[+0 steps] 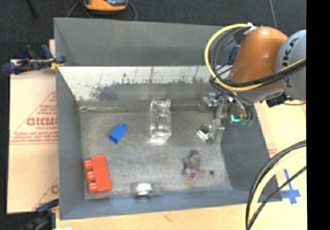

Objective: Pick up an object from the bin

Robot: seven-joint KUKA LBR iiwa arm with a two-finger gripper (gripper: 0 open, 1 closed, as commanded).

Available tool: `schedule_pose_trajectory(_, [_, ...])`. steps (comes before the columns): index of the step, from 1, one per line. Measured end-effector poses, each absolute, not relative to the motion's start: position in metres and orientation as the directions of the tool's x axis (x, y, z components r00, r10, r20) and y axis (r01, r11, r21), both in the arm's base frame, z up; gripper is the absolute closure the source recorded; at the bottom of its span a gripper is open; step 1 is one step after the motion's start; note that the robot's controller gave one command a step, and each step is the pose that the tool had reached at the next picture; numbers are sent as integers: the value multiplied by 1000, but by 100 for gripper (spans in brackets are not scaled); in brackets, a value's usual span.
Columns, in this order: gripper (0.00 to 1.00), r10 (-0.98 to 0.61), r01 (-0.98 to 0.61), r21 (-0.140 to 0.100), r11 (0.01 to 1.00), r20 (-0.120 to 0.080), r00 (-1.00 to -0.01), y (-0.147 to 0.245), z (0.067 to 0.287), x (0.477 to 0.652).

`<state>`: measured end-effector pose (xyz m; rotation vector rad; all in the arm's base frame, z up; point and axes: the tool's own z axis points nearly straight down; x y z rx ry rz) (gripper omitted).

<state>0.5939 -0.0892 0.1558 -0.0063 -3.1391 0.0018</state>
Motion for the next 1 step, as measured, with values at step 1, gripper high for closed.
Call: schedule_pose_trajectory(1, [0, -402, -402, 0, 916, 1, -916, -92, 126, 538])
